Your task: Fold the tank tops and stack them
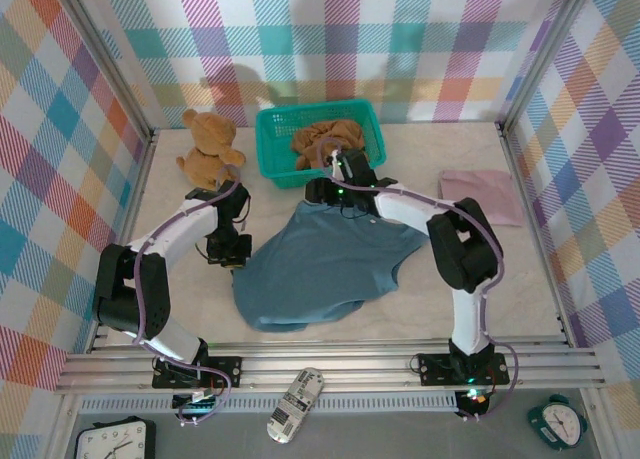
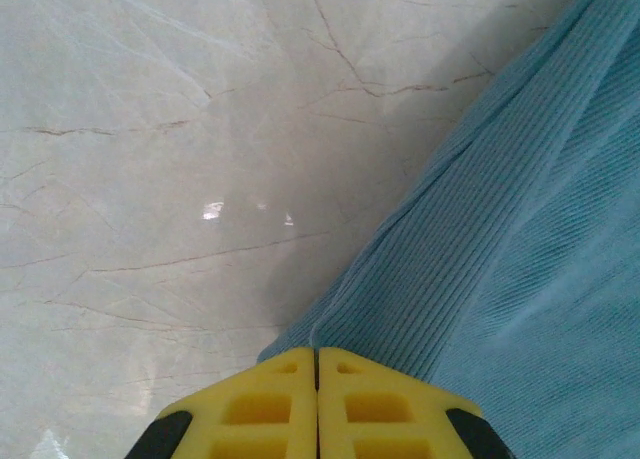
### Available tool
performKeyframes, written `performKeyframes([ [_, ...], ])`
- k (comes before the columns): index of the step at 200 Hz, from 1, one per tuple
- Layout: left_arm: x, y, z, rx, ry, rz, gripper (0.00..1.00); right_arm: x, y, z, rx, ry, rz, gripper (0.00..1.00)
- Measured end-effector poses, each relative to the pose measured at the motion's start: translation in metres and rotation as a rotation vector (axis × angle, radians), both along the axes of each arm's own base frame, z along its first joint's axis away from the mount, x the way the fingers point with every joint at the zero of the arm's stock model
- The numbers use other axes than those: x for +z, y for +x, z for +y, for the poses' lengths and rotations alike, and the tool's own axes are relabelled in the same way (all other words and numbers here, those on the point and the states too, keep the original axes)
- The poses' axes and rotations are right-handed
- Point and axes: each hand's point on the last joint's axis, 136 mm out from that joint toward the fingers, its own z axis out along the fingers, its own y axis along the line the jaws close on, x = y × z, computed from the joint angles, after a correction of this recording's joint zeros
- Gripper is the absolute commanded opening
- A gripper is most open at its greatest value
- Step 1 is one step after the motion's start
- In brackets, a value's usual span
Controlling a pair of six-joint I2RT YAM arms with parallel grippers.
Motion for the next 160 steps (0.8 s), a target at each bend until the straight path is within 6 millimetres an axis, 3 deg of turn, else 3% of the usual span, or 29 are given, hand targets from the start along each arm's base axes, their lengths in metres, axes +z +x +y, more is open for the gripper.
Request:
performKeyframes([
  [32, 0.000, 0.001, 0.004, 0.032, -0.003, 0.000, 0.06, 0.015, -0.040, -0.042, -0.014, -0.079, 0.032, 0.62],
  [53, 0.000, 0.001, 0.002, 0.051, -0.020, 0.004, 0.06, 0.014, -0.089, -0.072, -0.046, -0.134, 0.113, 0.60],
  [77, 0.001, 0.001, -0.002, 0.065, -0.045, 0.010, 0.06, -0.008, -0.154, -0.097, -0.062, -0.227, 0.242, 0.58],
  [102, 0.007, 0.010, -0.009, 0.073, -0.074, 0.001, 0.06, -0.037, -0.202, -0.122, -0.071, -0.346, 0.366, 0.59],
  [124, 0.010, 0.017, -0.013, 0.079, -0.093, -0.008, 0.06, -0.056, -0.212, -0.142, -0.108, -0.430, 0.419, 0.56],
  [160, 0.008, 0.020, -0.012, 0.108, -0.090, 0.008, 0.06, -0.089, -0.203, -0.152, -0.144, -0.505, 0.475, 0.48],
])
